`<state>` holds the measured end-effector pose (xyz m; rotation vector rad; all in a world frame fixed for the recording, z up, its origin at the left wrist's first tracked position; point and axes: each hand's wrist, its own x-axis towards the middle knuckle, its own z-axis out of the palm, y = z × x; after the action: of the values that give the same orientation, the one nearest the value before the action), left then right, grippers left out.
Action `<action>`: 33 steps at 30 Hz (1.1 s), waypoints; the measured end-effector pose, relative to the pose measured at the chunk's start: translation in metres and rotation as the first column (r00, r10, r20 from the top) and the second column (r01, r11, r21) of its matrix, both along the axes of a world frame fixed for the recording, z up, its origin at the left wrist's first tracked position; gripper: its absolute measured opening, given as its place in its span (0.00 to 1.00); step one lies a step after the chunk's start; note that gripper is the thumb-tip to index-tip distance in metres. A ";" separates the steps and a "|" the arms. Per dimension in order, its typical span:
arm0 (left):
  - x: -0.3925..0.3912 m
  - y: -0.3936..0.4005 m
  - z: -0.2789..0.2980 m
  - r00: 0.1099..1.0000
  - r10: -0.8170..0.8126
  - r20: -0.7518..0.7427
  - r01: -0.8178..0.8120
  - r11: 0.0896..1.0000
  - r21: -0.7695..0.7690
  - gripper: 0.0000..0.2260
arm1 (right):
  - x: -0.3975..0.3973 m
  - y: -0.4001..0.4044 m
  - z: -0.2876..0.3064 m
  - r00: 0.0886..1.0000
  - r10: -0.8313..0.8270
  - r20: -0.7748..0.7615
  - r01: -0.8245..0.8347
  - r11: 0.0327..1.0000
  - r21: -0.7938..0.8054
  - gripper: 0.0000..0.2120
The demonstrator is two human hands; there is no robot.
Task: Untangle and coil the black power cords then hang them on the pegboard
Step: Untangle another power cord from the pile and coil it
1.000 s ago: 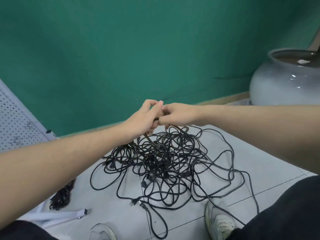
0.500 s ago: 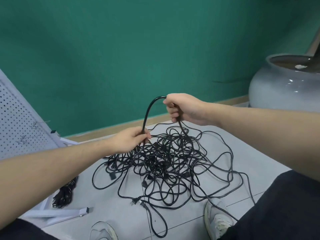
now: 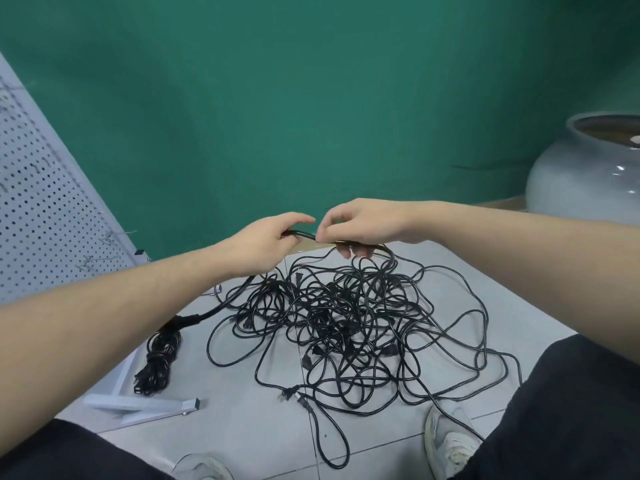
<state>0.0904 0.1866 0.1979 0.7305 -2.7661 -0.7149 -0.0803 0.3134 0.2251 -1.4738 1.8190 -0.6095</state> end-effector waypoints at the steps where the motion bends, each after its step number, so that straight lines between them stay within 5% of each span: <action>1: 0.000 0.001 0.001 1.000 0.023 -0.014 -0.023 0.999 0.037 0.18 | 0.009 -0.004 0.001 1.000 0.011 -0.028 -0.011 1.000 -0.004 0.12; 7: 0.019 -0.011 0.009 0.950 0.154 -0.273 -0.063 0.947 0.316 0.10 | 0.037 -0.027 0.008 0.998 -0.065 -0.021 0.058 0.968 -0.243 0.09; 12: 0.036 -0.026 0.005 0.944 0.242 -0.224 -0.080 0.828 0.555 0.00 | 0.045 -0.039 0.008 0.970 -0.110 0.217 0.159 0.962 -0.220 0.06; 16: 0.045 -0.024 -0.006 0.957 0.236 -0.166 -0.103 0.817 0.568 0.07 | 0.045 -0.041 0.002 0.880 -0.203 0.430 0.294 0.943 -0.156 0.06; 24: 0.035 -0.009 -0.001 0.949 0.214 -0.229 -0.099 0.899 0.427 0.07 | 0.043 -0.035 -0.002 0.934 -0.163 0.317 0.240 0.945 -0.222 0.06; 29: 0.027 -0.002 0.006 0.953 0.208 -0.219 -0.073 0.862 0.501 0.06 | 0.039 -0.040 0.001 0.925 -0.206 0.319 0.303 0.907 -0.293 0.15; 33: 0.029 0.000 0.005 0.969 0.193 -0.155 -0.080 0.835 0.544 0.10 | 0.028 -0.044 0.002 0.752 -0.210 0.625 0.458 0.848 -0.267 0.17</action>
<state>0.1197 0.1870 0.2031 0.8800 -2.3015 -1.4706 -0.0522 0.2697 0.2271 -1.0085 1.5152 -1.5274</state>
